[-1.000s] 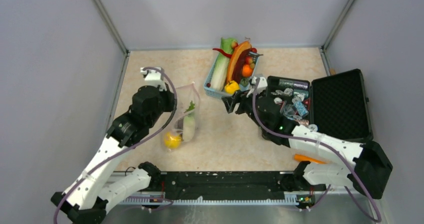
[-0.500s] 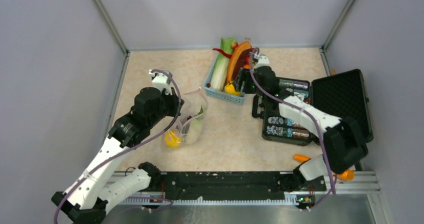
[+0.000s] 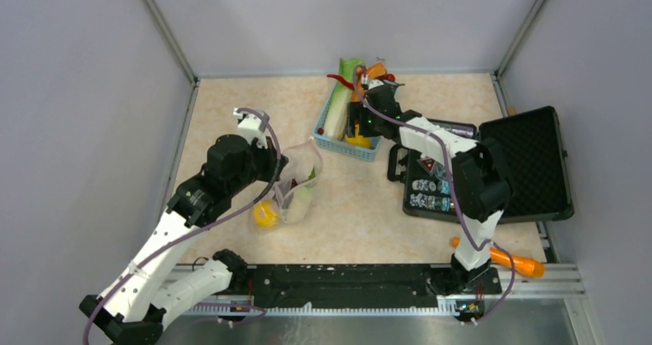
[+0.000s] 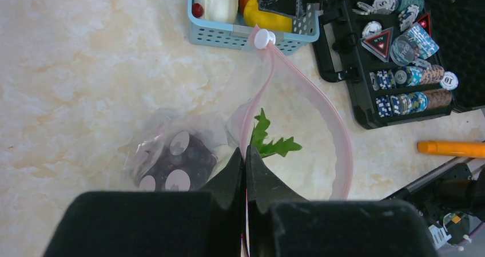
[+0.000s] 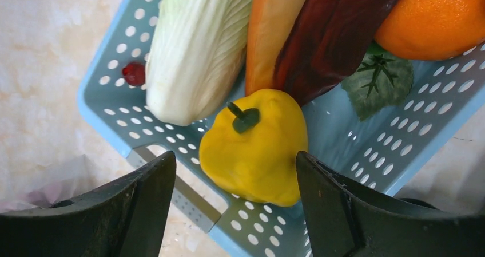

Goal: Place the food in the zip-top bag and seal the zipper
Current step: Move the bin to the center of the board.

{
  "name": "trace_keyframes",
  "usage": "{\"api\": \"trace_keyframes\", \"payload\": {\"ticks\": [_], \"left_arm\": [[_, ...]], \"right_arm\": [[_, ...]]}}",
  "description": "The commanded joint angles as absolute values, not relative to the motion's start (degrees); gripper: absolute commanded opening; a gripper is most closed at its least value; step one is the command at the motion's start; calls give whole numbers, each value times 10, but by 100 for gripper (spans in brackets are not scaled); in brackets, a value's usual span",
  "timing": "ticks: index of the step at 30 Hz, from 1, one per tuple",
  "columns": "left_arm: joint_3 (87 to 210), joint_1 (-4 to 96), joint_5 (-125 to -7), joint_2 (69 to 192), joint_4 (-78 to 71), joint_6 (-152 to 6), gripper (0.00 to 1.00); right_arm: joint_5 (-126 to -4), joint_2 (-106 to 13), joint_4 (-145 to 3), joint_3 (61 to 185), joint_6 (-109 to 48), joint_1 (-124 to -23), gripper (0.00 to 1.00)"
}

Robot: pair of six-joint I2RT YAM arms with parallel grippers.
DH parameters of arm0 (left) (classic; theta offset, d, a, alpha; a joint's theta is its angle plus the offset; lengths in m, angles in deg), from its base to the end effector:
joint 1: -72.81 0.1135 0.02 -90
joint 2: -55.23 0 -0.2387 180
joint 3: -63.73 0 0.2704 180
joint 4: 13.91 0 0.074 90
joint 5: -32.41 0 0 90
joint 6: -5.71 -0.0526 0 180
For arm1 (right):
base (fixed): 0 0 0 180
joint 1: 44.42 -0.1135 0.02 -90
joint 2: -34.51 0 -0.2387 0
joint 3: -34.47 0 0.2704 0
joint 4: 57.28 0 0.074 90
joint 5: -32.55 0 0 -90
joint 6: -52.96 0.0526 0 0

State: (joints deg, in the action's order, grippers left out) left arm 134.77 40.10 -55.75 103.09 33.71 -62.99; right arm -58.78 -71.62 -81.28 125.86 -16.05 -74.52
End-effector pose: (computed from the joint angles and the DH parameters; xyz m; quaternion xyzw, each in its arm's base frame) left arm 0.1891 -0.1194 0.3446 0.0749 0.8373 -0.2338 0.4885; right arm 0.3857 0.2250 0.1948 -0.0766 0.8983 0.1960 0.3857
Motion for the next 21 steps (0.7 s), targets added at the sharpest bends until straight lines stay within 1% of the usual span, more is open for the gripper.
{"api": "trace_keyframes", "payload": {"ticks": [1, 5, 8, 11, 13, 15, 17, 19, 21], "left_arm": [[1344, 402, -571, 1021, 328, -628, 0], [1340, 402, -569, 1018, 329, -626, 0], [1339, 402, -571, 1017, 327, -624, 0], [1340, 402, -571, 1018, 326, -624, 0], [1339, 402, -568, 1019, 327, -624, 0], [1340, 401, -568, 1018, 329, -624, 0], [1336, 402, -567, 1016, 328, -622, 0], [1335, 402, -567, 1018, 325, -622, 0], [1337, 402, -570, 1022, 325, -622, 0]], "right_arm": [[-552, -741, -862, 1308, -204, -741, 75], [-538, -775, -897, 1347, -227, -741, 76], [-571, -799, -907, 1362, -244, -741, 76], [-573, -821, -924, 1375, -246, -742, 75], [-571, -828, -938, 1378, -249, -742, 73], [-559, -820, -947, 1375, -251, -743, 74], [-562, -801, -924, 1350, -259, -743, 78], [-566, -791, -917, 1340, -267, -743, 91], [-588, -794, -941, 1358, -284, -743, 94]]}}
